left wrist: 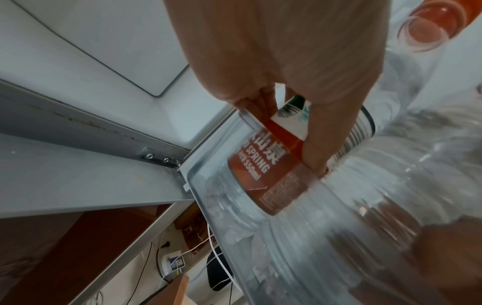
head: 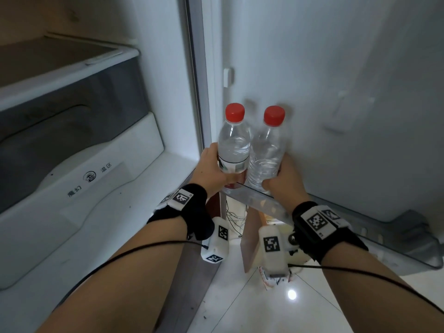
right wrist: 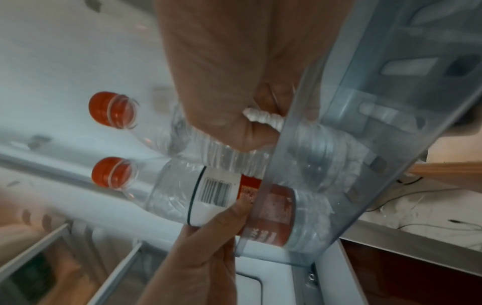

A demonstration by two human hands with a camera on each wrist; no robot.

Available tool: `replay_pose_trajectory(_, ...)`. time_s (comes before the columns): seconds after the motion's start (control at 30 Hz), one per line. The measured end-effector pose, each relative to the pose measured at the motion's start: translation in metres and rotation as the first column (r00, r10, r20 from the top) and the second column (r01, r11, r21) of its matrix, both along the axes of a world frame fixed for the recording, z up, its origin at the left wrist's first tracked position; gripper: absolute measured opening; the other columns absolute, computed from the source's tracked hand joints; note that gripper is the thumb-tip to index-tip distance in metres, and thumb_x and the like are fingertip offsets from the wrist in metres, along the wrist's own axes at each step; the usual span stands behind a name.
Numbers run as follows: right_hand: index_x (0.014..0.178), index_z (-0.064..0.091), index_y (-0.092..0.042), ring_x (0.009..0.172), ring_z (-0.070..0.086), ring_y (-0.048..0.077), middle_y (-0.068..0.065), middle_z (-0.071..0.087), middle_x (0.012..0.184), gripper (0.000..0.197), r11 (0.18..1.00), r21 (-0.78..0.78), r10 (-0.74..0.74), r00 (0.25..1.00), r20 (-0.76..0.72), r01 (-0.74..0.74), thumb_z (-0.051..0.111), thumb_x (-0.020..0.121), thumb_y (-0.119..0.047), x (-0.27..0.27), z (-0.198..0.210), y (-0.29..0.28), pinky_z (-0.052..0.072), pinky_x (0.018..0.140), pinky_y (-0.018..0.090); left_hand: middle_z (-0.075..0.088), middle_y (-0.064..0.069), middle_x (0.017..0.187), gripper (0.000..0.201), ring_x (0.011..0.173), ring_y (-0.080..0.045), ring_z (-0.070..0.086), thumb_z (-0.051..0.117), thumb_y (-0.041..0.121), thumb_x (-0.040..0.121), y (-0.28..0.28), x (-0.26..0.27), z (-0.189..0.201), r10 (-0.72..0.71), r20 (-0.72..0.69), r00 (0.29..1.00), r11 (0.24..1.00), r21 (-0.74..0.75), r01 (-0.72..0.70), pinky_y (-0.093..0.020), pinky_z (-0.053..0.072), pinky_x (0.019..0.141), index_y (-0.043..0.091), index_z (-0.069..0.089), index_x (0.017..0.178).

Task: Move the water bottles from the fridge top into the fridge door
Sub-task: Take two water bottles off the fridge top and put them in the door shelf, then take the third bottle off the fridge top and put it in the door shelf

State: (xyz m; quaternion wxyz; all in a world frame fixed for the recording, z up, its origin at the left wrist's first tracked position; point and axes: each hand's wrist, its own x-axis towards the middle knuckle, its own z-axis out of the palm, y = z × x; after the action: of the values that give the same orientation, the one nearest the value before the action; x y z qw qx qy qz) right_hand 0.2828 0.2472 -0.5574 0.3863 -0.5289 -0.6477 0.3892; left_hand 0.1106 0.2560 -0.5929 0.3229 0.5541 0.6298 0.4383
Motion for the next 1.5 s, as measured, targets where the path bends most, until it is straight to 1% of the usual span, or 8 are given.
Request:
replay_pose_trajectory(0.17,0.105,0.051,-0.015,0.093,0.057,0.023,-0.003,0.057,0.095,0.035,0.972,0.023,-0.233,0.971,-0.055,0.234,0.058,0.078,0.006,0.008,-0.016,-0.004,0.04,0.078,0.029,0.054,-0.006,0.135,0.09,0.126,-0.023,0.053,0.085,0.013,0.065,-0.023,-0.008,0.028,-0.063,-0.078,0.995,0.986,-0.156,0.05,-0.034,0.05,0.101,0.015,0.036,0.141)
replay_pose_trajectory(0.3,0.082,0.052,-0.013,0.077,0.053,0.028,0.009,0.056,0.079,0.025,0.902,0.209,-0.357,0.925,-0.133,0.378,0.056,0.075,0.011,0.0,0.025,-0.012,0.033,0.066,0.029,0.056,-0.008,0.133,0.07,0.12,-0.021,0.053,0.072,0.014,0.08,-0.042,-0.034,0.086,-0.024,-0.315,0.949,0.997,-0.079,0.0,-0.025,0.044,0.095,0.016,0.039,0.141)
replay_pose_trajectory(0.43,0.061,0.051,-0.024,0.064,0.051,0.011,-0.003,0.055,0.063,0.037,0.871,0.416,-0.139,0.943,-0.302,0.262,0.057,0.076,0.009,-0.034,0.108,-0.012,0.04,0.062,0.017,0.06,-0.003,0.104,0.047,0.097,-0.019,0.057,0.067,0.012,0.084,-0.062,-0.051,0.175,0.135,-0.314,0.94,0.983,0.163,-0.086,-0.029,0.049,0.09,0.013,0.052,0.128)
replay_pose_trajectory(0.57,0.058,0.052,-0.024,0.066,0.052,0.022,-0.002,0.054,0.059,0.024,0.833,0.524,0.09,0.89,-0.448,0.179,0.054,0.07,-0.004,-0.073,0.207,-0.017,0.042,0.068,0.033,0.061,0.007,0.082,0.031,0.085,-0.019,0.06,0.067,0.009,0.083,-0.097,-0.061,0.273,0.248,-0.269,0.931,0.9,0.419,-0.119,-0.037,0.053,0.088,0.016,0.058,0.111)
replay_pose_trajectory(0.97,0.063,0.053,-0.021,0.084,0.065,0.032,0.008,0.064,0.08,0.022,0.748,0.661,0.293,0.865,-0.408,0.059,0.045,0.08,-0.011,-0.138,0.384,-0.046,0.056,0.077,0.05,0.066,-0.006,0.081,0.014,0.08,-0.024,0.064,0.06,0.005,0.087,-0.197,-0.087,0.455,0.504,-0.053,0.862,0.513,0.822,-0.249,-0.044,0.057,0.086,0.019,0.058,0.087)
replay_pose_trajectory(1.13,0.062,0.056,-0.022,0.085,0.065,0.034,0.01,0.067,0.082,0.021,0.742,0.668,0.309,0.854,-0.418,0.059,0.045,0.075,-0.01,-0.15,0.402,-0.042,0.055,0.079,0.053,0.065,-0.004,0.081,0.008,0.08,-0.023,0.064,0.059,0.007,0.088,-0.2,-0.091,0.502,0.569,-0.065,0.82,0.443,0.864,-0.238,-0.042,0.058,0.085,0.014,0.058,0.092)
replay_pose_trajectory(1.3,0.078,0.064,-0.01,0.079,0.058,0.024,0.007,0.064,0.081,0.015,0.716,0.697,0.343,0.887,-0.31,-0.034,0.051,0.084,-0.006,-0.16,0.38,-0.023,0.043,0.066,0.031,0.06,0.0,0.088,0.026,0.086,-0.024,0.058,0.062,0.02,0.089,-0.169,-0.094,0.549,0.761,-0.083,0.643,0.308,0.919,-0.246,-0.024,0.052,0.075,0.009,0.055,0.111)
replay_pose_trajectory(1.5,0.075,0.059,-0.004,0.066,0.051,0.018,0.011,0.061,0.074,0.012,0.757,0.644,0.355,0.897,-0.263,-0.11,0.051,0.083,-0.002,-0.166,0.34,0.016,0.041,0.059,0.023,0.048,-0.02,0.139,0.075,0.128,-0.035,0.05,0.07,0.038,0.082,-0.117,-0.1,0.601,0.863,-0.196,0.466,0.409,0.813,-0.415,-0.036,0.041,0.101,-0.001,0.034,0.135)
